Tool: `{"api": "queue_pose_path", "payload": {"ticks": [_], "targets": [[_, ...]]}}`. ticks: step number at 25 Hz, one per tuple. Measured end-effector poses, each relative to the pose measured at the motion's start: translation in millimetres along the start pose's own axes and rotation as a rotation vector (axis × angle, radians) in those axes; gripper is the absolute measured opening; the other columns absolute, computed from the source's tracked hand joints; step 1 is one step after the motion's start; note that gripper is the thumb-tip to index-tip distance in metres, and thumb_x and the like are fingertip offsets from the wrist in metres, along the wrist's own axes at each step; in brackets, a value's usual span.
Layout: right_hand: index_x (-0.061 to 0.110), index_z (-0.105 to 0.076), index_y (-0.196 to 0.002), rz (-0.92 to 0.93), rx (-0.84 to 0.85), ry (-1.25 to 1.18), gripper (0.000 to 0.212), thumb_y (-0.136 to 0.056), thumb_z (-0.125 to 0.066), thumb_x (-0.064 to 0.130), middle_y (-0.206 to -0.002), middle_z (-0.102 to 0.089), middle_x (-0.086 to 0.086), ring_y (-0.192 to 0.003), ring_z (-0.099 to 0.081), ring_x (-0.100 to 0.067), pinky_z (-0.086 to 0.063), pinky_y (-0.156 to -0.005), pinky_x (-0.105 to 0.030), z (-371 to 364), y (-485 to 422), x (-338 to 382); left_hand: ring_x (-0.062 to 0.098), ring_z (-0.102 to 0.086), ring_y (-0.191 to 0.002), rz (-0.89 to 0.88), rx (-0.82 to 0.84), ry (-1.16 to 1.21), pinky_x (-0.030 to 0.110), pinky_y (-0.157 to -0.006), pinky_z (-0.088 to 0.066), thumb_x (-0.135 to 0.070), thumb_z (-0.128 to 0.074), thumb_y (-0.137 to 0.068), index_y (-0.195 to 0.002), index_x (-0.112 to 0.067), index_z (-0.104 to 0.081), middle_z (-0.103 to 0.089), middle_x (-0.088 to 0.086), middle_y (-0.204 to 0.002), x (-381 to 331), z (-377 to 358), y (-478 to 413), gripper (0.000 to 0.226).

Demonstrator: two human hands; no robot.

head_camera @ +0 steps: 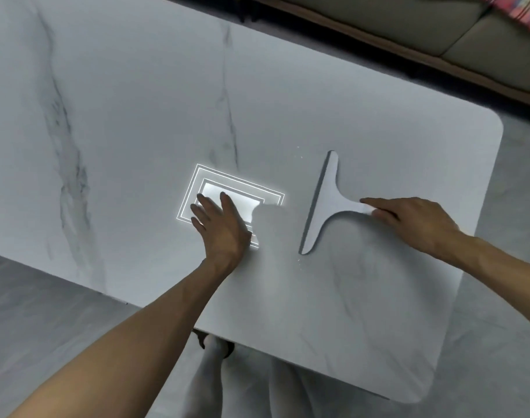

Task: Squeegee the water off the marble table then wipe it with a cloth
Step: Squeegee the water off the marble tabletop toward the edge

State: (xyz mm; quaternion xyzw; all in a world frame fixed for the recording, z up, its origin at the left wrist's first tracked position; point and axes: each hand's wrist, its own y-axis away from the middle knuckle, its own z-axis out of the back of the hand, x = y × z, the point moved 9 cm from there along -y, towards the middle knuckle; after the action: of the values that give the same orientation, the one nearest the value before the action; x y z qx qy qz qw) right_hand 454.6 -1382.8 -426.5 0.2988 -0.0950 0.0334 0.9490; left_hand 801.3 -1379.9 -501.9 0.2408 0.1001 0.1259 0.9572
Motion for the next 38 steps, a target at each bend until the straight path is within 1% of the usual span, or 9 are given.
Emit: {"api": "queue_pose_path", "payload": {"ticks": [3, 6, 12, 18, 21, 28, 31, 34, 38], "targets": [[0.049, -0.044, -0.134, -0.037, -0.159, -0.231, 0.037, -0.1, -0.033, 0.044, -0.117, -0.067, 0.009, -0.106, -0.061, -0.025, -0.041, -0.078, -0.033, 35.3, -23.2, 5.0, 0.063, 0.004, -0.136, 0.047, 0.099, 0.031, 0.064, -0.113, -0.008, -0.042, -0.08, -0.069, -0.151, -0.012, 0.003, 0.009, 0.039, -0.151, -14.2, -15.4, -16.1, 0.12], [0.037, -0.039, -0.144, -0.061, -0.233, -0.391, 0.042, -0.102, -0.033, 0.035, -0.121, -0.065, -0.007, -0.11, -0.057, -0.033, -0.043, -0.09, -0.038, 63.8, -90.3, 36.9, 0.065, 0.005, -0.135, 0.059, 0.122, 0.027, 0.064, -0.113, -0.01, -0.051, -0.082, -0.064, -0.151, -0.013, 0.01, 0.011, 0.041, -0.15, -10.6, -21.7, -23.3, 0.131], [0.031, -0.032, -0.148, -0.131, -0.225, -0.401, 0.046, -0.102, -0.03, 0.025, -0.139, -0.053, -0.012, -0.124, -0.047, -0.039, -0.04, -0.102, -0.042, 67.2, -154.2, 63.6, 0.067, -0.003, -0.134, 0.011, 0.142, -0.066, 0.063, -0.112, -0.02, -0.057, -0.073, -0.071, -0.151, -0.008, 0.009, 0.005, 0.046, -0.148, -17.4, -11.1, -22.5, 0.125], [0.047, -0.018, -0.149, -0.125, -0.05, -0.193, 0.05, -0.104, -0.028, 0.029, -0.108, -0.066, -0.006, -0.092, -0.061, -0.027, -0.043, -0.077, -0.034, -1.5, -19.6, 10.7, 0.069, -0.005, -0.133, -0.019, 0.161, -0.072, 0.064, -0.111, -0.022, -0.058, -0.071, -0.072, -0.15, -0.007, 0.011, 0.004, 0.047, -0.147, -21.7, -7.4, -20.5, 0.124], [0.058, -0.005, -0.14, -0.145, 0.092, -0.135, 0.05, -0.104, -0.027, 0.033, -0.109, -0.066, 0.0, -0.092, -0.06, -0.017, -0.045, -0.082, -0.029, -11.2, 33.9, -9.1, 0.068, -0.008, -0.133, 0.012, 0.161, -0.104, 0.062, -0.11, -0.025, -0.062, -0.069, -0.072, -0.15, -0.006, 0.01, 0.001, 0.048, -0.147, -21.4, -5.3, -20.0, 0.125], [0.031, -0.03, -0.148, -0.16, -0.287, -0.302, 0.048, -0.101, -0.034, 0.032, -0.141, -0.052, -0.01, -0.117, -0.054, -0.039, -0.044, -0.093, -0.041, 101.8, -113.4, -19.0, 0.066, -0.01, -0.134, 0.044, 0.168, -0.072, 0.06, -0.112, -0.024, -0.049, -0.069, -0.08, -0.152, -0.007, 0.003, -0.001, 0.047, -0.147, -22.7, -4.0, -20.7, 0.11], [0.039, -0.023, -0.149, -0.316, -0.279, -0.512, 0.055, -0.096, -0.028, 0.027, -0.131, -0.054, -0.017, -0.097, -0.057, -0.037, -0.048, -0.07, -0.039, 103.0, -161.9, -28.5, 0.063, -0.032, -0.123, -0.004, -0.026, 0.034, 0.06, -0.103, -0.034, -0.013, -0.037, -0.09, -0.145, -0.002, -0.023, -0.024, 0.048, -0.138, -31.3, 7.4, -27.0, 0.058], [0.033, -0.021, -0.151, -0.301, -0.242, -0.424, 0.053, -0.1, -0.03, 0.026, -0.121, -0.058, -0.02, -0.103, -0.055, -0.039, -0.046, -0.082, -0.039, 75.0, -134.6, -29.4, 0.064, -0.039, -0.117, -0.08, -0.071, 0.001, 0.062, -0.099, -0.037, -0.015, -0.035, -0.081, -0.14, 0.002, -0.032, -0.036, 0.047, -0.132, -61.9, -0.2, -36.6, 0.061], [0.034, -0.021, -0.152, -0.213, -0.092, -0.354, 0.051, -0.103, -0.033, 0.025, -0.083, -0.06, -0.004, -0.078, -0.061, -0.027, -0.04, -0.069, -0.031, 22.3, -30.6, -26.4, 0.069, -0.032, -0.123, 0.023, -0.076, 0.084, 0.071, -0.101, -0.03, -0.034, -0.061, -0.078, -0.144, -0.004, -0.025, -0.032, 0.046, -0.138, -82.4, -11.5, -75.8, 0.081]]}}
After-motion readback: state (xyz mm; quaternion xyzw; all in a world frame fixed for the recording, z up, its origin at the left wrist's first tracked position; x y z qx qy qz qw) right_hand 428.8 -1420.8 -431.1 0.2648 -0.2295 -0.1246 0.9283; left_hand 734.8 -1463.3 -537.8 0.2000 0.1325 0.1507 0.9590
